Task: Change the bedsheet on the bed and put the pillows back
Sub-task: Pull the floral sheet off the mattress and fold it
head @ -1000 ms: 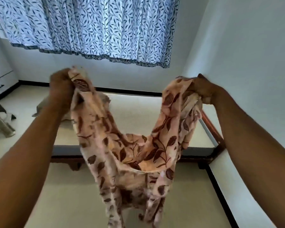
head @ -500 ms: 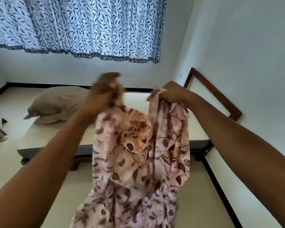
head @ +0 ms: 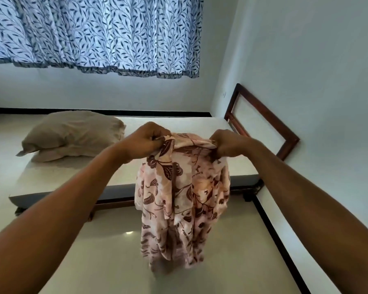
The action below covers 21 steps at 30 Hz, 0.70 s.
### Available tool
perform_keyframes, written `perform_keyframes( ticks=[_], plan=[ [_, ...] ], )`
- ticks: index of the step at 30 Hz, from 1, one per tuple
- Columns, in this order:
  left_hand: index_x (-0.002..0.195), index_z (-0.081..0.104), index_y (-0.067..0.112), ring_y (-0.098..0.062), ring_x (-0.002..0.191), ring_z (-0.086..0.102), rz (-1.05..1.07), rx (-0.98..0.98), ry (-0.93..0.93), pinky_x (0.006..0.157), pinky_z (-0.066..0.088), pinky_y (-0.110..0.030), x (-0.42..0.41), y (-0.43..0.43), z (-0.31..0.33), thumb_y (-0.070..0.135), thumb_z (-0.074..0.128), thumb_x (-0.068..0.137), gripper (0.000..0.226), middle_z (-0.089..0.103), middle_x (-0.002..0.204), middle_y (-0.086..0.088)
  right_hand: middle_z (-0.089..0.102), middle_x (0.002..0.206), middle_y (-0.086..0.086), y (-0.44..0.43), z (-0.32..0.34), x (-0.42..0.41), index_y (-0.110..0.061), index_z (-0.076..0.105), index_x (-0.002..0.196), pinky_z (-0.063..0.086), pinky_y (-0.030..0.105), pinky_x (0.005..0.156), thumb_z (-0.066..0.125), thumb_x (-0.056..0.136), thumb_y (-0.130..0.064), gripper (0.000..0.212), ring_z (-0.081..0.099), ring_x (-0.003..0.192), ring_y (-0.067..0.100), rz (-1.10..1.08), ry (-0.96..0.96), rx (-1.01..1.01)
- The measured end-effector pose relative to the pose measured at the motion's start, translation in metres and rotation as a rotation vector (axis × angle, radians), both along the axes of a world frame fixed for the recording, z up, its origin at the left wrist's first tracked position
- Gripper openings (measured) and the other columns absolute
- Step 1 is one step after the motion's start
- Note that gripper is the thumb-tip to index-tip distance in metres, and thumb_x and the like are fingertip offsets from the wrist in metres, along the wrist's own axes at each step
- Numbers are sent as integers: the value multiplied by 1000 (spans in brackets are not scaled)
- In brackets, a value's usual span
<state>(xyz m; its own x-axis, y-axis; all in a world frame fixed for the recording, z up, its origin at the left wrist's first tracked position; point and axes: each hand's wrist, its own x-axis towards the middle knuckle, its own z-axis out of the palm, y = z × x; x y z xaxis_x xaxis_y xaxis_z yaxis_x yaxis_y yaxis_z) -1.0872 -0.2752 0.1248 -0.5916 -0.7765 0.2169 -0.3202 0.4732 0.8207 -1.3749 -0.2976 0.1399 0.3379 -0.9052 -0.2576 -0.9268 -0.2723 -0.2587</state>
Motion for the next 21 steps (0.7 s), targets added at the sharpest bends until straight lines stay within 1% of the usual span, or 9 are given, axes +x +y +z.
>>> perform_keyframes(
  ticks=[2, 5, 8, 11, 13, 15, 17, 19, 21],
  plan=[
    [86, 65, -10, -48, 80, 65, 13, 20, -16, 72, 54, -54, 8, 5, 3, 31, 56, 89, 42, 68, 83, -28, 63, 67, -1, -1, -3, -18, -23, 66, 64, 42, 32, 62, 80, 83, -20, 25, 57, 69, 19, -49, -150, -33],
    [89, 69, -7, -41, 82, 68, -20, 33, -16, 72, 53, -42, 15, 13, 13, 17, 54, 92, 29, 70, 85, -25, 70, 67, -3, 2, -2, -28, -31, 77, 70, 48, 36, 68, 75, 86, -20, 20, 60, 66, 10, -19, -474, -117],
    [92, 73, -3, -34, 87, 67, -161, 155, 63, 74, 54, -33, 31, 27, 31, 7, 54, 94, 22, 70, 94, -27, 77, 98, 12, 22, 31, -25, -5, 76, 104, 58, 31, 85, 72, 87, -11, 18, 71, 90, 16, 119, -880, 195],
    [104, 73, -7, -31, 102, 67, -251, 308, 104, 89, 56, -34, 46, 26, 49, -1, 53, 93, 23, 67, 115, -34, 76, 107, 2, 10, 49, -26, -14, 77, 105, 57, 23, 87, 73, 92, -20, 15, 72, 96, 11, 357, -987, 549],
    [110, 70, -5, -35, 107, 65, 19, 313, 110, 90, 53, -37, 50, 1, 44, -5, 57, 92, 23, 69, 112, -30, 71, 114, 15, -26, 40, -23, -9, 74, 114, 55, 35, 81, 76, 82, -56, 57, 67, 97, 26, -31, -815, 383],
    [89, 70, 8, -42, 105, 66, 636, 308, 2, 74, 49, -31, 77, -34, 18, 3, 61, 90, 10, 72, 75, -16, 67, 122, 25, -56, 18, -24, 0, 66, 119, 48, 37, 79, 61, 76, -76, 88, 64, 103, 36, -393, -450, -72],
    [71, 62, 8, -45, 96, 67, 1185, 246, -283, 68, 50, -31, 123, -48, -15, 20, 64, 78, 14, 67, 52, -9, 67, 125, 25, -64, 1, -36, 2, 67, 119, 52, 38, 88, 68, 88, -50, 60, 65, 115, 39, -820, -382, -397],
    [77, 64, -2, -48, 93, 66, 1366, 166, -503, 82, 55, -45, 150, -43, -35, 23, 60, 68, 27, 71, 81, -27, 67, 126, 23, -62, -15, -45, 3, 67, 121, 53, 36, 91, 74, 86, -27, 46, 65, 118, 37, -917, -429, -438],
    [97, 67, -8, -49, 100, 65, 1411, 150, -495, 90, 54, -51, 149, -38, -55, 14, 62, 78, 30, 67, 102, -32, 65, 131, 21, -57, -31, -45, 3, 63, 128, 51, 35, 93, 69, 88, -22, 47, 63, 120, 37, -890, -444, -365]
  ],
)
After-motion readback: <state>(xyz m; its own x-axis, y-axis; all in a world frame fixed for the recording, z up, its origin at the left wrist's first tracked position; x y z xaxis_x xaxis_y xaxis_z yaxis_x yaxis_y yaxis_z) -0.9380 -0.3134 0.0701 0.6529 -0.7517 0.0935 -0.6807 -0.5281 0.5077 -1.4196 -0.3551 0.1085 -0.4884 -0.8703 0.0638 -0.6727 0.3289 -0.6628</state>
